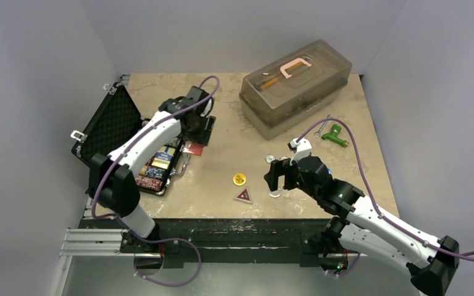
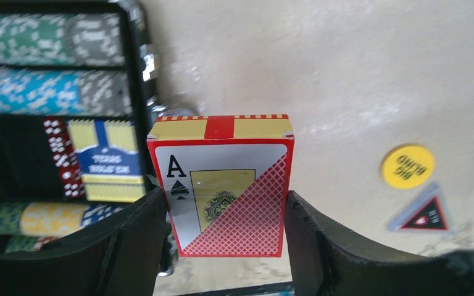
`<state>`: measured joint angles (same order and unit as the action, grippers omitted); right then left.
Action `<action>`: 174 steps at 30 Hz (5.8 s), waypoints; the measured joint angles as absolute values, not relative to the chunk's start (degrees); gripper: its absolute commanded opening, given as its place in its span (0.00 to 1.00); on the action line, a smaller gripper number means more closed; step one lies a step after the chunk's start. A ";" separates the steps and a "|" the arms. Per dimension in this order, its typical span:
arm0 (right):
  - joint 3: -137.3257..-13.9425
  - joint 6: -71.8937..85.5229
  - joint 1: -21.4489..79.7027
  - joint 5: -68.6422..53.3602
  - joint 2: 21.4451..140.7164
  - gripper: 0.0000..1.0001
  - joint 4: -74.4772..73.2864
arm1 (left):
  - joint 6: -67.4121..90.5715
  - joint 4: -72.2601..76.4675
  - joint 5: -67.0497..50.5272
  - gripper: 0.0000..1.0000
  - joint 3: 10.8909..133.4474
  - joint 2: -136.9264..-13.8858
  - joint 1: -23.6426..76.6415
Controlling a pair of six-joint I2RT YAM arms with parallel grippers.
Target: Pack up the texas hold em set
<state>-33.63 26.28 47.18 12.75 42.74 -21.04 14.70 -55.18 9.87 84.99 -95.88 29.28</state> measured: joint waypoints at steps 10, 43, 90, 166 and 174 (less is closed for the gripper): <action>-33.61 25.39 47.18 12.27 42.74 0.97 -20.75 | -3.81 -51.77 11.70 0.00 65.54 -75.07 18.41; -31.35 24.36 47.20 9.30 42.13 0.97 -17.12 | -30.94 -30.94 11.40 0.00 60.53 -90.96 -5.37; -31.35 24.34 47.20 9.26 42.11 0.98 -17.10 | -23.49 -37.39 6.02 0.00 67.48 -100.16 -8.69; -32.42 28.18 47.18 20.88 52.51 0.99 -20.03 | 25.58 -30.94 -22.85 0.90 46.57 -53.63 -7.60; -35.18 31.66 47.18 26.11 56.47 0.99 -23.49 | 41.43 -32.10 -16.01 0.88 39.31 -55.33 20.88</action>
